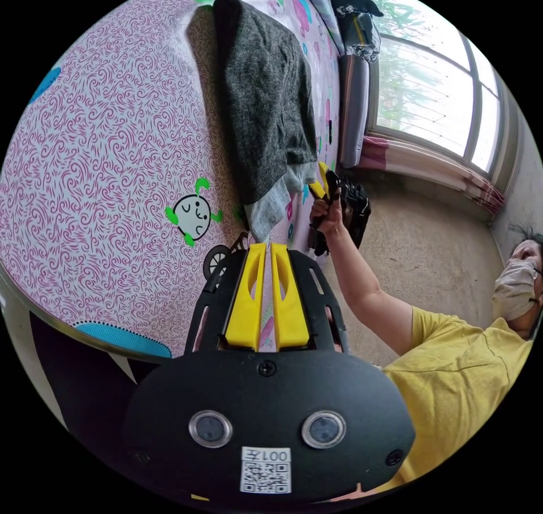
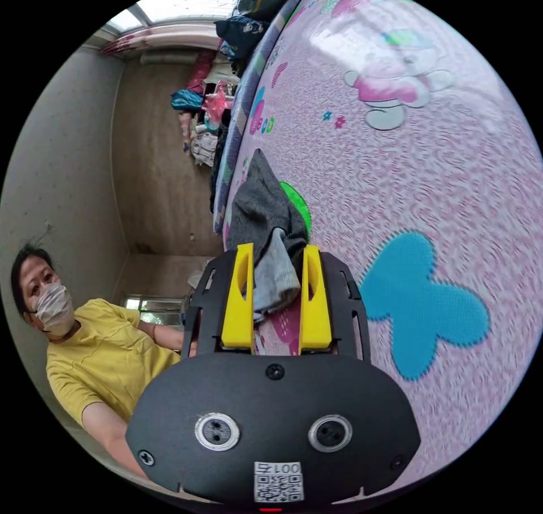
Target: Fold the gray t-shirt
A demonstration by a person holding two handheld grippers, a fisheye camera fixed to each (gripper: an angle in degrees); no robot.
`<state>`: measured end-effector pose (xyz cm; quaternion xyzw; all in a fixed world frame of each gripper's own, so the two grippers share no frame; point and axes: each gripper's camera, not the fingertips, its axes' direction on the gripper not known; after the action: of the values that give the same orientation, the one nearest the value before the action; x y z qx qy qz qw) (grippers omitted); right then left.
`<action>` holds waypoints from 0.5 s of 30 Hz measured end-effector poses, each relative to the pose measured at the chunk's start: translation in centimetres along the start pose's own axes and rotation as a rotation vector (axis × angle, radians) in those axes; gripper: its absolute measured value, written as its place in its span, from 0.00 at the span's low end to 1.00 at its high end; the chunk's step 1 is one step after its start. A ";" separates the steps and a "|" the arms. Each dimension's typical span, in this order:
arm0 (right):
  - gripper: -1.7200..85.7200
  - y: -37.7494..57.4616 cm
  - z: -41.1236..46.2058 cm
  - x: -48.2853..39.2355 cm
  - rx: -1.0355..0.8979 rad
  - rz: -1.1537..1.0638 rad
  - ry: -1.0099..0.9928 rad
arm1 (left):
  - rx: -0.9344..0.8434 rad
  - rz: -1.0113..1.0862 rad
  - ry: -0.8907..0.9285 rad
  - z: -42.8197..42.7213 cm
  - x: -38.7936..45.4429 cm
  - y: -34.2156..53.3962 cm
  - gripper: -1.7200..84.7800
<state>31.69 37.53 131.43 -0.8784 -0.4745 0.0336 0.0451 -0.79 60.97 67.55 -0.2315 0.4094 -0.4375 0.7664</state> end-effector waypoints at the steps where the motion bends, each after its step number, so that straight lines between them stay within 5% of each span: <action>1: 0.14 -0.2 0.4 -0.1 -0.005 -0.006 -0.014 | 0.002 0.002 -0.001 0.3 0.0 0.0 0.01; 7: 0.09 -0.2 2.5 -2.2 -0.021 -0.022 -0.008 | -0.010 -0.008 0.023 2.5 -0.4 0.6 0.01; 15: 0.06 4.3 1.4 -7.5 0.243 0.131 -0.128 | 0.004 -0.043 0.095 7.1 -1.2 0.8 0.06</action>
<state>31.04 28.92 129.69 -0.8917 -0.4106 0.1494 0.1183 5.16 62.43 71.43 -0.2175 0.4395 -0.4653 0.7369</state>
